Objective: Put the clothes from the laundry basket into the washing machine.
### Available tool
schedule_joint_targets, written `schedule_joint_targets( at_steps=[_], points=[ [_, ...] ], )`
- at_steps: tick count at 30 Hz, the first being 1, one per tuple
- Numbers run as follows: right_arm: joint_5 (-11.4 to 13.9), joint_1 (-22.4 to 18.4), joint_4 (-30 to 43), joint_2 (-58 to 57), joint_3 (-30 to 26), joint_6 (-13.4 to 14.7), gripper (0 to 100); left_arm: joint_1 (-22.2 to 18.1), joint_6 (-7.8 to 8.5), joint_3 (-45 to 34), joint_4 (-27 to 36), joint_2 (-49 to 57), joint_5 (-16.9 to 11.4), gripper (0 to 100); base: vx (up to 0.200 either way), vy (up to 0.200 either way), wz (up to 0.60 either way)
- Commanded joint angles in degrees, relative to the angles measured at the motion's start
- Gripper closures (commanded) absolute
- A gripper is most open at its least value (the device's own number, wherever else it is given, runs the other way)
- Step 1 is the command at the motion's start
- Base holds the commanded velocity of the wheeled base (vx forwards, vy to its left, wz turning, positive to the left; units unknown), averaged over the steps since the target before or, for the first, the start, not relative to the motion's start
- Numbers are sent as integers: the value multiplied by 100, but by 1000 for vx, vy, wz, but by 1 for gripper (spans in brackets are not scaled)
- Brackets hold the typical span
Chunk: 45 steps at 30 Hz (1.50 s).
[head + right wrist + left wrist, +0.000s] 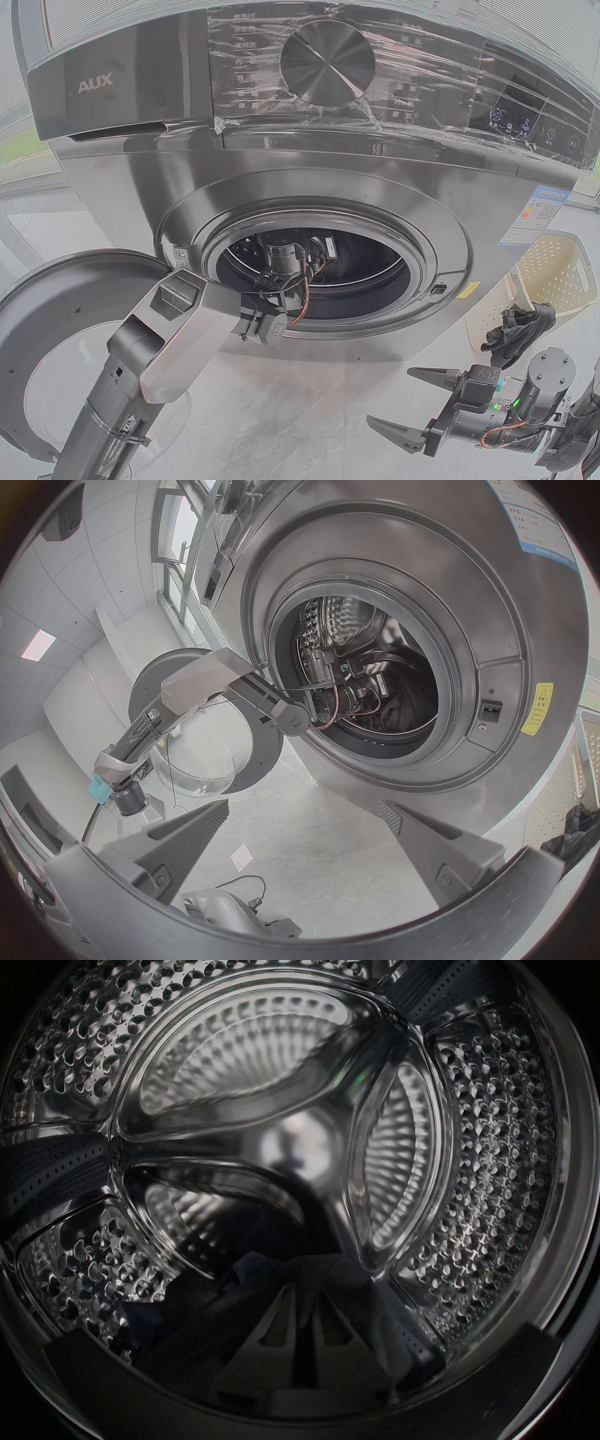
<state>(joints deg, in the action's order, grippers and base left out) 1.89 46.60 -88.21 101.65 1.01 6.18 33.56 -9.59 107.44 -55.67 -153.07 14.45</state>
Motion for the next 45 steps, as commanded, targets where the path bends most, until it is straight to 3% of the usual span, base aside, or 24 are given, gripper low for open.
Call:
schedule_joint_targets(
  at_steps=[1, 8, 12, 19, 21, 25, 34, 41, 45],
  points=[
    [-4, 15, -3, 31, -84, -3, 0, 186, 89, -935, -40, 646, 6, 0, 0, 0, 0],
    [-4, -2, -3, 13, -92, -3, 0, 160, 133, -1005, -321, 646, -3, 0, 0, 0, 0],
    [-4, -2, -3, 4, -92, -3, 0, 195, 256, -1304, -444, 787, 14, 0, 0, 0, 0],
    [-13, -11, -3, -31, -92, -3, 0, 353, 397, -2596, -497, 1516, 173, 0, 0, 0, 0],
    [-22, -11, -3, -31, -92, -3, 0, 441, 529, -3326, -559, 1763, 384, 0, 0, 0, 0],
    [-31, -11, -3, -31, -92, 6, 0, 784, 564, -4451, -1086, 2220, 375, 0, 0, 0, 0],
    [-48, 15, 14, -48, -101, -3, 0, 1056, 643, -5400, -2044, 2369, 313, 0, 0, 0, 0],
    [-48, 59, 23, -4, -101, 6, 0, 828, 652, -5127, -2114, 1930, 252, 0, 0, 0, 0],
    [-40, 59, 41, 4, -101, 6, 0, 537, 643, -4697, -2000, 1631, -56, 0, 0, 0, 0]
  ],
)
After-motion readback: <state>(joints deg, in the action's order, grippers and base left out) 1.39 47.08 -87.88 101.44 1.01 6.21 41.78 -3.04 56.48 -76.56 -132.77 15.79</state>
